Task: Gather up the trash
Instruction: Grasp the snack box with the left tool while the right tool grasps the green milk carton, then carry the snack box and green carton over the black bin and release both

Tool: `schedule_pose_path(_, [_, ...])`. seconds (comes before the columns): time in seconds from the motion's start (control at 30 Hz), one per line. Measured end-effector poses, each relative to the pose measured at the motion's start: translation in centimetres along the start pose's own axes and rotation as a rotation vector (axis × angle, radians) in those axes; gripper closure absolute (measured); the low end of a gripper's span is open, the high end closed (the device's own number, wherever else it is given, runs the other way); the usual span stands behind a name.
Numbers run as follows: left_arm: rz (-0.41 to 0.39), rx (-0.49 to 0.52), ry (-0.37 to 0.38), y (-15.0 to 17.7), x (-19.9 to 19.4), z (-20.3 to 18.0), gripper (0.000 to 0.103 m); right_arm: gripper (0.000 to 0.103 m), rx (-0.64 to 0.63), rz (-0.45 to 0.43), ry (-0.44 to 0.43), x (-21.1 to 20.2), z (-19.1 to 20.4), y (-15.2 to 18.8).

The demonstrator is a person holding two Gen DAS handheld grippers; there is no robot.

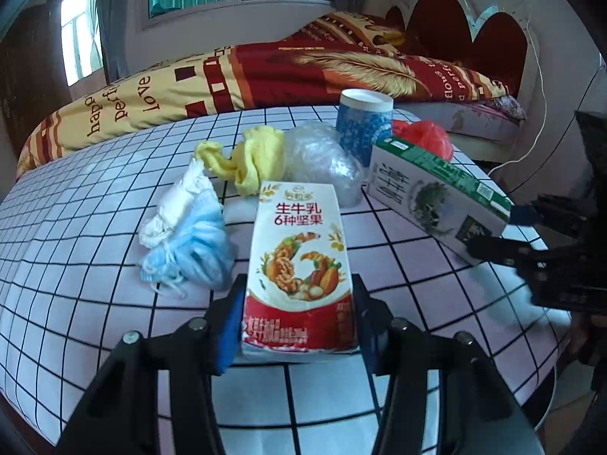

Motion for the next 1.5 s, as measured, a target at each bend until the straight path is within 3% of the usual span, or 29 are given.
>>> schedule_pose_path(0.07, [-0.004,-0.002,0.003,-0.1,-0.4,-0.2,0.05,0.041,0.014,0.01,0.006,0.7,0.3,-0.6])
schedule_pose_path(0.1, [-0.007,0.001,0.003,-0.2,-0.6,-0.4,0.051,0.047,0.025,0.023,-0.014,1.0,0.4,-0.8])
schedule_pose_path(0.13, [-0.012,0.003,0.004,-0.3,-0.9,-0.5,0.051,0.064,0.035,0.036,-0.011,1.1,0.6,-1.0])
schedule_pose_path(0.3, [-0.045,0.02,0.001,-0.6,-2.5,-0.8,0.051,0.064,0.075,0.012,0.072,-0.9,0.9,-0.6])
schedule_pose_path(0.6, [-0.121,0.06,0.018,0.2,-7.1,-2.9,0.051,0.064,0.13,-0.102,0.148,-8.9,1.8,2.7])
schedule_pose_path(1.1, [-0.174,0.147,0.104,2.7,-12.0,-9.0,0.051,0.064,0.26,-0.163,0.278,-19.2,1.3,12.4])
schedule_pose_path(1.5, [-0.165,0.243,0.18,4.6,-12.6,-15.1,0.051,0.064,0.355,-0.151,0.369,-23.5,-1.5,19.1])
Point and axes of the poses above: each gripper's, at about its wrist camera, not at the fingertips, and x roughly the way its jaws point, z to its left, y to its underside, the point moved 4 cm from there along x, roughly the way its jaws point, and after that the axes turned 6 degrees about z, right-handed, at the moved point
